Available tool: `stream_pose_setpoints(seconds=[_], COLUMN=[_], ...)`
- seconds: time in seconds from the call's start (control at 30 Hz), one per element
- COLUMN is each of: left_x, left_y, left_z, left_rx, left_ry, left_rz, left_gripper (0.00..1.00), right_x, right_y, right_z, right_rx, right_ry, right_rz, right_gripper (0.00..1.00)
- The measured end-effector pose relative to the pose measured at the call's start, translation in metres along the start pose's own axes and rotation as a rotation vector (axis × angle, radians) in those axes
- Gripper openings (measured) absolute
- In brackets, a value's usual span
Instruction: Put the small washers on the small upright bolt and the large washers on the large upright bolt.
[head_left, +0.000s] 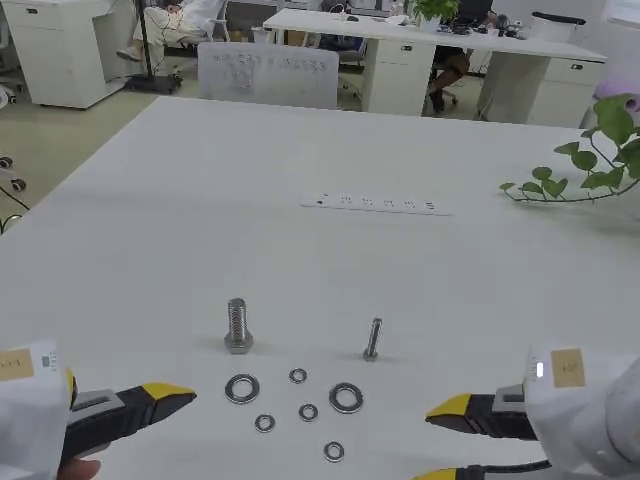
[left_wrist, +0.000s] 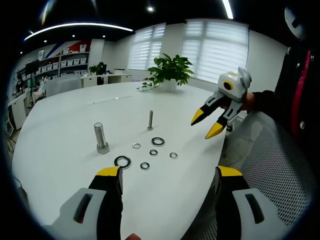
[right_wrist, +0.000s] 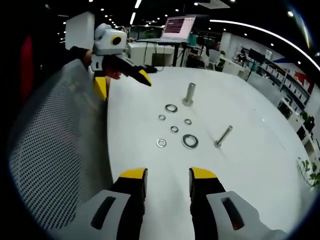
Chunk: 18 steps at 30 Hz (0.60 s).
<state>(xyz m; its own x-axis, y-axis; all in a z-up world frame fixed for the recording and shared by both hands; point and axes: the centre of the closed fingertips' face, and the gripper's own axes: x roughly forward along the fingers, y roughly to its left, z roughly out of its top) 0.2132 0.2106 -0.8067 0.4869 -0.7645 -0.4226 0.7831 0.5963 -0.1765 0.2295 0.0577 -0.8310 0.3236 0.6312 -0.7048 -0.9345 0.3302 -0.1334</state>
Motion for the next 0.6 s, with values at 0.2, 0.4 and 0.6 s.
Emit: stream_pose_setpoints(seconds=[0.2, 0.4, 0.6], left_x=[-0.0001, 0.0002, -0.0005], left_y=[-0.0006, -0.0009, 0.0009], left_z=[-0.0017, -0.0015, -0.0022], left_rx=[0.002, 0.006, 0.007], left_ry=[0.01, 0.011, 0.017], left_rz=[-0.007, -0.009, 0.002], left_gripper=[0.7, 0.69, 0.7], right_x=[-0.0021, -0.0024, -0.0022], right_y=[-0.0063, -0.0047, -0.0038], right_z=[-0.0053, -0.0074, -0.0085], right_rx=[-0.028, -0.014, 0.019], right_ry=[0.039, 0.053, 0.055], right_rz=[-0.046, -0.041, -0.033], right_gripper=[0.35, 0.34, 0.37])
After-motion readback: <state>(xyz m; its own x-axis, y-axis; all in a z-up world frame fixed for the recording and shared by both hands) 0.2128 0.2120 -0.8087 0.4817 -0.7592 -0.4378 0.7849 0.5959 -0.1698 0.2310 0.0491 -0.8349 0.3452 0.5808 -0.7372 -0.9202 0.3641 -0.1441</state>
